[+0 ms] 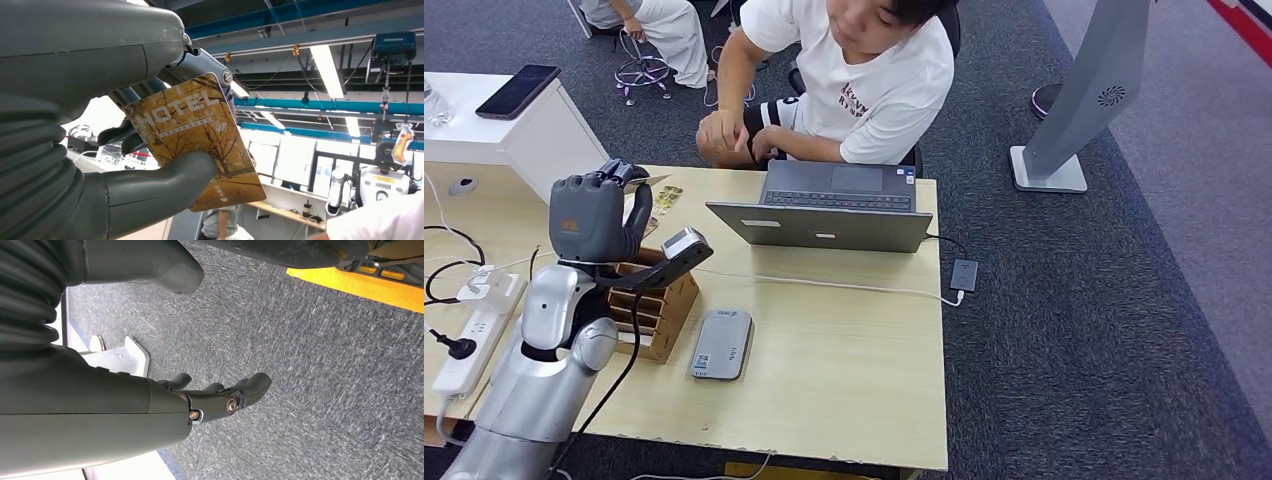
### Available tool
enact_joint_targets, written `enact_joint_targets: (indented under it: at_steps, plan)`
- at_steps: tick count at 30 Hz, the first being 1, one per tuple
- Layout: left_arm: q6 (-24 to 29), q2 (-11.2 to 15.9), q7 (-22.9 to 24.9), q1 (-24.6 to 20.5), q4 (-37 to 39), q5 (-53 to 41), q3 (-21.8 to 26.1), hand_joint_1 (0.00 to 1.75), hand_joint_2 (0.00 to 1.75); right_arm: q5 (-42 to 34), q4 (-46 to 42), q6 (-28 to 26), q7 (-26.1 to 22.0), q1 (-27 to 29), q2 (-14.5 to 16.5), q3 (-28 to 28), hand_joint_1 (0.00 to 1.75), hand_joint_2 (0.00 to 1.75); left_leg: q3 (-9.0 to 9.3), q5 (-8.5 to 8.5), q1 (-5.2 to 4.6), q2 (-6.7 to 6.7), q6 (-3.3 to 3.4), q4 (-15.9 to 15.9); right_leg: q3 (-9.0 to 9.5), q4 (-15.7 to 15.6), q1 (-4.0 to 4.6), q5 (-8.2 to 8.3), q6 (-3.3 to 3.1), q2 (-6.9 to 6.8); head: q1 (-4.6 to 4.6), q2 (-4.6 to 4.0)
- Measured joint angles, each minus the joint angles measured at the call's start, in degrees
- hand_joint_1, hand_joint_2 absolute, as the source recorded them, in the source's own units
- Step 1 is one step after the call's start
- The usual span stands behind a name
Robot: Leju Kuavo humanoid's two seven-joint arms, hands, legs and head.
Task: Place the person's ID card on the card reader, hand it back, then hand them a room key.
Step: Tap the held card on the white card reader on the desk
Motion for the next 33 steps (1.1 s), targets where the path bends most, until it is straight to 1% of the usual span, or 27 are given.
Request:
enact_joint_targets:
  at_steps: [10,15,21,29,31,33]
  plan:
    - [0.0,-0.4,-0.4,0.7,0.1,0.1,-0.4,1.75,1.75,0.5,0.0,0.1,0.1,0.0,0.0,0.1,0.0,1.75,0.0,0.0,0.0,0.0,0.0,0.0,0.0,0.0,0.0,0.0,0.0,0.0,0.0,0.01]
    - [-0.3,-2.2,-0.5,3.5,1.8,-3.1,-3.0,1.75,1.75,0.9,0.0,0.0,0.3,0.0,0.1,0.5,0.0,1.75,-0.01,-0.01,-0.02,0.0,0.01,0.0,0.0,0.0,-0.02,0.0,0.0,0.0,0.0,0.0]
    - [-0.8,-4.6,0.7,6.7,5.5,-5.9,-6.7,1.75,1.75,0.9,0.0,-0.2,0.3,0.0,0.3,0.5,0.0,1.75,-0.03,-0.01,-0.03,0.0,0.01,0.0,-0.02,0.0,-0.03,0.0,0.01,0.0,0.0,0.0]
    - [-3.7,-5.3,1.5,8.3,7.3,-6.5,-8.0,1.75,1.75,0.9,0.0,-0.3,0.3,0.0,0.4,0.5,0.0,1.75,-0.03,-0.01,-0.02,0.0,0.0,0.0,-0.03,0.0,-0.02,0.0,0.0,0.0,0.01,0.02]
    - [-5.4,-5.3,1.8,8.6,7.5,-6.5,-8.1,1.75,1.75,1.0,0.0,-0.4,0.3,0.0,0.4,0.5,0.0,1.75,-0.04,-0.01,-0.02,0.0,0.0,0.0,-0.03,0.0,-0.02,0.0,0.0,0.0,0.01,0.01]
    - [-8.2,-5.1,2.3,8.7,7.8,-6.5,-8.2,1.75,1.75,1.0,0.0,-0.5,0.3,0.0,0.5,0.5,0.0,1.75,-0.05,-0.01,-0.02,0.0,0.01,0.0,-0.03,0.0,-0.02,0.0,0.0,0.0,0.0,0.01]
